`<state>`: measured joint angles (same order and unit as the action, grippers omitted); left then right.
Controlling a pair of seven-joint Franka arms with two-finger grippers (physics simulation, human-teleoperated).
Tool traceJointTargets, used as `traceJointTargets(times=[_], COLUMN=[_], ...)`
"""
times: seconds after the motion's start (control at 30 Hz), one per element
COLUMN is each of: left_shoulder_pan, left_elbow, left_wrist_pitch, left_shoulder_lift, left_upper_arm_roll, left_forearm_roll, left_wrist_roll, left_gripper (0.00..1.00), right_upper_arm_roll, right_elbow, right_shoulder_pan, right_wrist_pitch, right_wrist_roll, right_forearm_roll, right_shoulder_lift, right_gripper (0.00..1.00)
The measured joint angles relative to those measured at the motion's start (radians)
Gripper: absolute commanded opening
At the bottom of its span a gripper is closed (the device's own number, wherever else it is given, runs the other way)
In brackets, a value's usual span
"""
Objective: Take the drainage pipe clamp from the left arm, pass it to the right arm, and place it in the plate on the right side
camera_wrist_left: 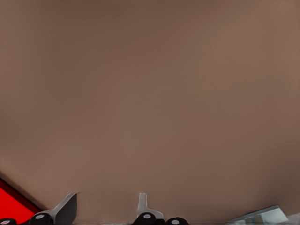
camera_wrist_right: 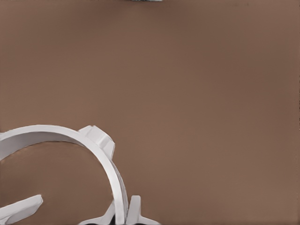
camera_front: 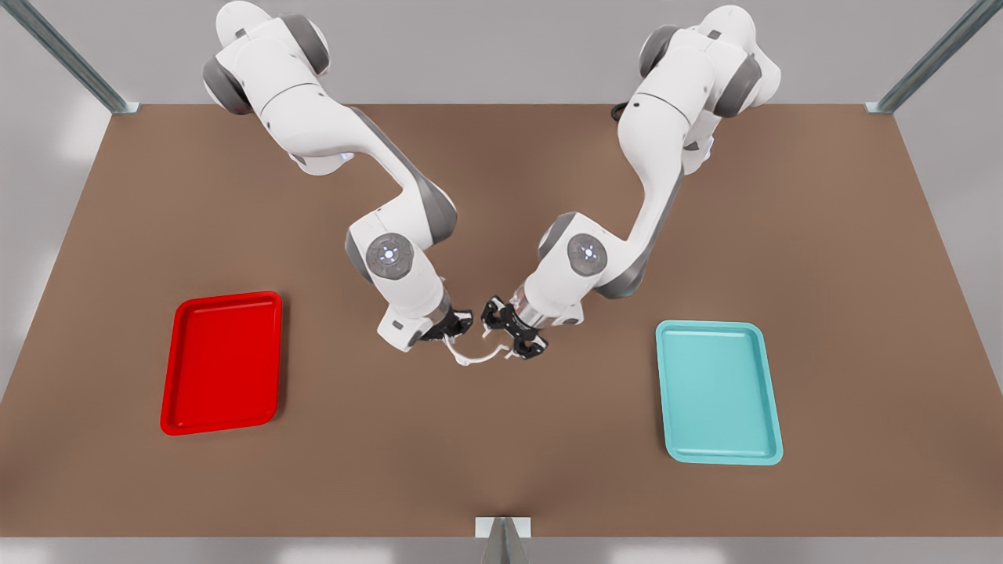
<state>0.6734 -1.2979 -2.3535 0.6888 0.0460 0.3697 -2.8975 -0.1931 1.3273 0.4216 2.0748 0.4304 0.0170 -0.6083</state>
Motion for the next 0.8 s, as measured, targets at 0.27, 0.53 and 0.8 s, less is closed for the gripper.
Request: traceJointTargets(times=[0.27,0.53,0.8], left_shoulder_pan=[-0.174,-0.563,-0.625], left_elbow=[0.009,-0.018,-0.057], left_wrist_pitch=[0.227,0.510,0.702], left_shoulder_lift=[-0.145,-0.308,-0.419], left_upper_arm_roll=[-0.006,-0.027,-0.072], left_forearm_roll=[0.008,-0.125,-0.374], left_wrist_roll=[0.017,0.552,1.372], left_gripper=[1.00,1.00,1.00], right_upper_arm_roll=[-0.095,-0.147,-0.140], right_elbow=[0.156,0.457,0.513], right_shoulder_pan=[-0.190,-0.550,-0.860], right_wrist_pitch=[0.004,0.062,0.123], right_wrist_roll=[-0.018,-0.145,-0.375], right_forearm_roll=[0.001,0.001,0.016], right_shoulder_lift=[0.092,0.258,0.190], right_gripper=[0.21,0.21,0.21])
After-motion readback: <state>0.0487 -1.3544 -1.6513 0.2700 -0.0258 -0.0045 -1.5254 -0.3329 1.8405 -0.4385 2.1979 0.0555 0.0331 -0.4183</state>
